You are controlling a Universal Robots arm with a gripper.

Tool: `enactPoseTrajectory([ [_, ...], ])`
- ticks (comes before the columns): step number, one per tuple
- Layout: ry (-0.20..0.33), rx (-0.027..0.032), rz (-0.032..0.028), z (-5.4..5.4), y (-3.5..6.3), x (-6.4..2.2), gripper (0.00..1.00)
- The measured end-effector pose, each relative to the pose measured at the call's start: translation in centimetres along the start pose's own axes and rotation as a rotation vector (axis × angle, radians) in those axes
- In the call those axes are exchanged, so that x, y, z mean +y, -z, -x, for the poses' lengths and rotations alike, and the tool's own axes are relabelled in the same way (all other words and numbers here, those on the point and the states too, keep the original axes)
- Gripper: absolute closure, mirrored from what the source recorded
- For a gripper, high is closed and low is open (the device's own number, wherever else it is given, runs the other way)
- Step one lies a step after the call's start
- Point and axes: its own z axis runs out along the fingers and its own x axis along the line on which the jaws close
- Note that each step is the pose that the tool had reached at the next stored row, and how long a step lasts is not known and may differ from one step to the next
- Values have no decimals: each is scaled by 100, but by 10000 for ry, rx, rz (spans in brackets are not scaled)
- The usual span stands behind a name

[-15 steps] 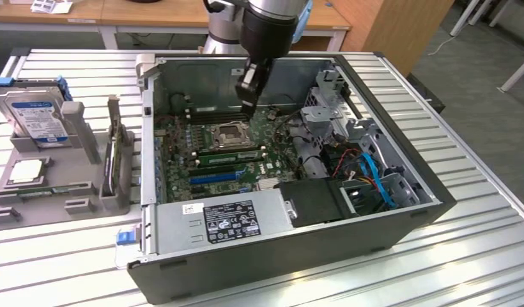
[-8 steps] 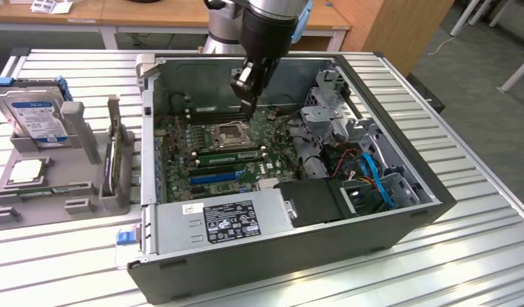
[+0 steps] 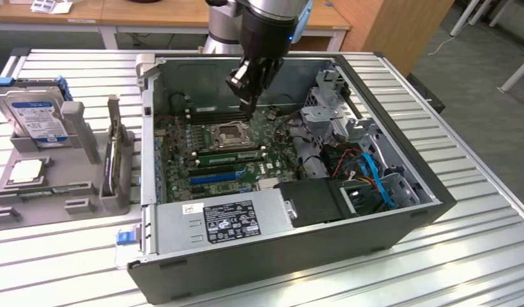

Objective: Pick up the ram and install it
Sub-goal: 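Press down the ram until it locks into place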

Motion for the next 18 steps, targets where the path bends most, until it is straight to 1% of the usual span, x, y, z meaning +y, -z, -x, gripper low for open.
enactPoseTrajectory([
  [18,-3262,-180,193,1,-9,-1,89],
])
